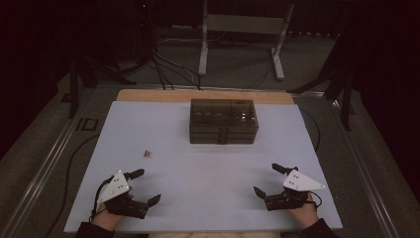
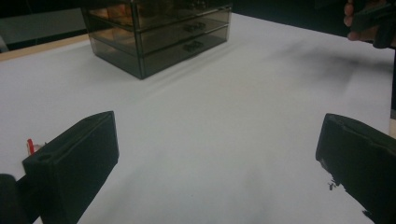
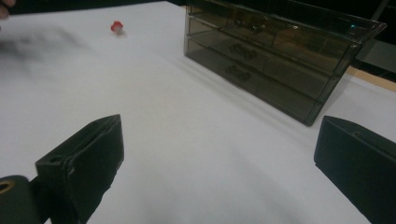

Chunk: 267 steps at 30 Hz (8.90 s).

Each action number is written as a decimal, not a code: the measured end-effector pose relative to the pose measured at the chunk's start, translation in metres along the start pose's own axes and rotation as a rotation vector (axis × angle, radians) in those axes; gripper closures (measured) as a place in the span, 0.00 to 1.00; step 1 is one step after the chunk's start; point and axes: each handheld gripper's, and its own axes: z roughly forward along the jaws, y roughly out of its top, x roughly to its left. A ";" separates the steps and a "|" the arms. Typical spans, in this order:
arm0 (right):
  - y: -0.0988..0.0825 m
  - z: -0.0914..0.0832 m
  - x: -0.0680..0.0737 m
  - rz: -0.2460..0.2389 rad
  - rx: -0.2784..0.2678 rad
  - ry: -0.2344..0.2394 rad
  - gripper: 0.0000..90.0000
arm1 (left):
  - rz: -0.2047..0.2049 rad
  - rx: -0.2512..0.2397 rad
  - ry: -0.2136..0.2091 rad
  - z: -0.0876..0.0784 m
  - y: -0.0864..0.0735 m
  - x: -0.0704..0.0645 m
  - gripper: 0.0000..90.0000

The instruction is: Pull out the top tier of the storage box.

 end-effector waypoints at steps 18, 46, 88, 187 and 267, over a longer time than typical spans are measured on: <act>0.000 0.004 0.003 -0.035 0.025 0.012 0.02 | 0.021 0.017 0.003 0.000 -0.001 -0.002 0.00; 0.028 0.004 0.019 -0.086 0.006 0.050 0.02 | 0.017 0.021 -0.004 -0.003 -0.002 -0.004 0.00; 0.115 0.028 -0.003 -0.336 -0.088 -0.092 0.02 | 0.002 0.016 -0.011 -0.003 -0.002 -0.003 0.00; 0.067 0.187 0.034 -1.034 0.531 -0.519 0.26 | 0.002 0.020 -0.035 -0.004 -0.002 -0.003 0.00; 0.065 0.171 0.049 -1.145 0.495 -0.568 0.88 | -0.002 0.032 -0.032 -0.003 -0.003 -0.003 0.00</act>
